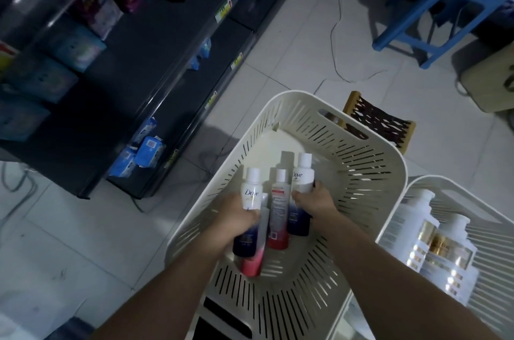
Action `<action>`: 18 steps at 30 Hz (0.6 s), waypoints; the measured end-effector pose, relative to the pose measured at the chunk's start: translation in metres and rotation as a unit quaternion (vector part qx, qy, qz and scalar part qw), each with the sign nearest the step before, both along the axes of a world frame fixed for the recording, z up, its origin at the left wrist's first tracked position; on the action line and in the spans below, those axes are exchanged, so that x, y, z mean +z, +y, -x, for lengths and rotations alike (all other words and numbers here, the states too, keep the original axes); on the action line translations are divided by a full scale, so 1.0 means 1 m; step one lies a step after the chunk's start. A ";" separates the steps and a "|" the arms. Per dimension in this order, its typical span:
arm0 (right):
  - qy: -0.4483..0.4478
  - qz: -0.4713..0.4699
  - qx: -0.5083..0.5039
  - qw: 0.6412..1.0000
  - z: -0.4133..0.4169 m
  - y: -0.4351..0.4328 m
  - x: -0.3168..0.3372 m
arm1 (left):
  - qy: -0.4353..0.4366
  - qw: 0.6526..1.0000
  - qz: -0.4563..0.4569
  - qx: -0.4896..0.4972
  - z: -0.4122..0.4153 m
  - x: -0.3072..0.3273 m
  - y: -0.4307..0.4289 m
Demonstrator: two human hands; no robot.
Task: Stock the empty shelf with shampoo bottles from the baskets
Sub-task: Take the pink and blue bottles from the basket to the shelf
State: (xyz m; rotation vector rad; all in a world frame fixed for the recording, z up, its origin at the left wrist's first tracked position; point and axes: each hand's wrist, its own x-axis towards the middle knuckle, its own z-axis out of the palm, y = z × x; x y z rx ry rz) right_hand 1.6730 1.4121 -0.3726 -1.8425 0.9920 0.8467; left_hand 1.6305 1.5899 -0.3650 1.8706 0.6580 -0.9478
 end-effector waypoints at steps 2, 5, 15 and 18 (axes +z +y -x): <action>-0.013 -0.023 0.001 1.000 -0.001 0.000 0.012 | -0.007 0.998 0.028 0.049 -0.001 0.011 -0.004; -0.034 -0.086 -0.036 0.995 0.001 -0.003 0.030 | -0.030 0.993 0.042 0.104 0.005 0.033 -0.006; -0.111 -0.324 0.016 0.939 0.030 0.006 0.124 | -0.145 0.934 0.154 0.288 0.068 0.137 0.004; -0.118 -0.357 0.049 0.925 0.045 0.028 0.156 | -0.193 0.910 0.149 0.337 0.094 0.171 0.012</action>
